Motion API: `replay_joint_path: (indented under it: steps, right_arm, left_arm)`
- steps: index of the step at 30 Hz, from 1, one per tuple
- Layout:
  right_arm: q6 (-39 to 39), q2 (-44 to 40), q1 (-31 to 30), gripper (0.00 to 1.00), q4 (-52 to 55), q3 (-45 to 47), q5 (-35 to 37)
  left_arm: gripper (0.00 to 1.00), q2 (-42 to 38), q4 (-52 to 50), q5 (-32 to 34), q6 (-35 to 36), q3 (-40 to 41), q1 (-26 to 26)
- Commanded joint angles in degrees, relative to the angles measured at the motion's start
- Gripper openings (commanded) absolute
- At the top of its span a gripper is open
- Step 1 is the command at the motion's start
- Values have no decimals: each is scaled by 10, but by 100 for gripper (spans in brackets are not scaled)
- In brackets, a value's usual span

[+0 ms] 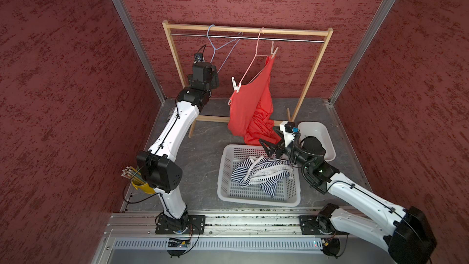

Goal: Remove the clothespins securing tank tops to the hanger
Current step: Place the hanger on the clothesline.

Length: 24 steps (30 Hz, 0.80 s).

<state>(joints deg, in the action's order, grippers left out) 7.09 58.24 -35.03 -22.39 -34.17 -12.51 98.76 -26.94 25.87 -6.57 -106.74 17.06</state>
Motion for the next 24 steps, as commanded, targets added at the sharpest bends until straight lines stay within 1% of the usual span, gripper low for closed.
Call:
replay_joint_path:
  steps: [1, 5, 8, 10, 11, 15, 17, 18, 19, 21, 24]
  right_arm:
    - [8, -7, 3, 99, -8, 8, -11]
    - [8, -8, 3, 99, -8, 9, -16]
    - [12, -7, 3, 99, -16, 11, -23]
    - [14, -6, 3, 99, -21, 13, -26]
    - [16, -7, 4, 99, -22, 11, -27]
    - [22, -10, 4, 99, -23, 5, -19]
    - [39, -4, 4, 99, -10, -13, -15]
    - [50, 1, 4, 99, 0, -23, -12]
    - [49, 4, 4, 99, 8, -32, -22]
    - [32, 3, 4, 99, 17, -42, -39]
    - [28, -15, 6, 99, 8, -39, -23]
  left_arm:
    - [100, -77, 97, -35, 9, 72, -1]
    - [99, -178, 223, -101, 21, 189, 1]
    - [100, -227, 246, -102, 49, 228, 9]
    - [99, -253, 246, -84, 70, 244, 18]
    - [99, -267, 246, -64, 85, 255, 24]
    - [100, -319, 287, 61, 125, 311, 44]
    - [100, -337, 296, 96, 143, 326, 45]
    - [100, -345, 286, 101, 144, 326, 46]
    - [99, -355, 269, 96, 141, 325, 49]
    - [99, -382, 242, 55, 127, 327, 53]
    - [100, -412, 209, -70, 116, 329, 62]
